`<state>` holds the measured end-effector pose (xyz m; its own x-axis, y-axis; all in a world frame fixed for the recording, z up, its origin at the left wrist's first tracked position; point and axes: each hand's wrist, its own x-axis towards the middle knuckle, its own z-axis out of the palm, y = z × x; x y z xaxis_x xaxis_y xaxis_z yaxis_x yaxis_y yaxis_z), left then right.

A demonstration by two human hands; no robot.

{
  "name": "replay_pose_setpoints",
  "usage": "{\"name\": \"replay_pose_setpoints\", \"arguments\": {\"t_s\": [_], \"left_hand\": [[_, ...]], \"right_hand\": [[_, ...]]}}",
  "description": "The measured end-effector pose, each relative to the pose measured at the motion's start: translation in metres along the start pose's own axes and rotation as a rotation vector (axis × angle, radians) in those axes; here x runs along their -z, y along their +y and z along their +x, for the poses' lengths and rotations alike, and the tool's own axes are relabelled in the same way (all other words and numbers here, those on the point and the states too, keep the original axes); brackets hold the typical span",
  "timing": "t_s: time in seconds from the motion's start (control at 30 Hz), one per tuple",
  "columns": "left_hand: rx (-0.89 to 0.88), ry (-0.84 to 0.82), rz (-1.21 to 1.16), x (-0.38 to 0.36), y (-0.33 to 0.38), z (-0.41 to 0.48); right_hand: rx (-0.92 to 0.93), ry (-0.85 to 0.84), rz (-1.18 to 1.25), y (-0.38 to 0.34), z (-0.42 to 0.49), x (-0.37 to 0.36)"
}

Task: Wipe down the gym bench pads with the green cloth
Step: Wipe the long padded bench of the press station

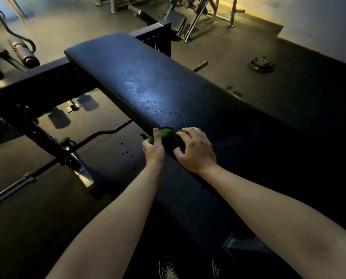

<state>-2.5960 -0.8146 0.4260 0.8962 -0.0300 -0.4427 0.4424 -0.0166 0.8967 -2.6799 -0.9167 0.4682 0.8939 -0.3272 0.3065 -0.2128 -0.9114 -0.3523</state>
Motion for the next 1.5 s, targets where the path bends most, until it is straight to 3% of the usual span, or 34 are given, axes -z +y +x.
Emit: {"name": "replay_pose_setpoints", "arguments": {"t_s": [0.2,0.3,0.4,0.73,1.03,1.17,1.3,1.5], "left_hand": [[-0.101,0.129,0.099,-0.011,-0.007,-0.007],[-0.133,0.176,0.066,-0.019,-0.015,-0.032],[-0.142,0.197,0.051,-0.027,-0.021,-0.053],[-0.122,0.208,0.015,-0.047,-0.060,-0.139],[-0.142,0.285,0.055,-0.047,-0.015,-0.092],[-0.163,0.327,0.093,-0.049,-0.026,-0.099],[-0.168,0.350,0.124,-0.047,-0.039,-0.122],[-0.204,0.327,0.169,-0.052,-0.067,-0.177]], "right_hand": [[-0.010,-0.018,0.071,0.001,-0.002,0.004],[0.001,-0.141,0.130,0.007,-0.007,0.016],[0.090,-0.205,0.042,0.025,-0.023,0.032],[0.161,-0.125,0.054,0.055,-0.067,0.049],[0.186,-0.030,0.056,0.060,-0.062,0.040],[0.197,-0.073,0.048,0.058,-0.063,0.043],[0.231,-0.241,-0.026,0.063,-0.070,0.051],[0.279,-0.169,-0.080,0.085,-0.099,0.067]]}}
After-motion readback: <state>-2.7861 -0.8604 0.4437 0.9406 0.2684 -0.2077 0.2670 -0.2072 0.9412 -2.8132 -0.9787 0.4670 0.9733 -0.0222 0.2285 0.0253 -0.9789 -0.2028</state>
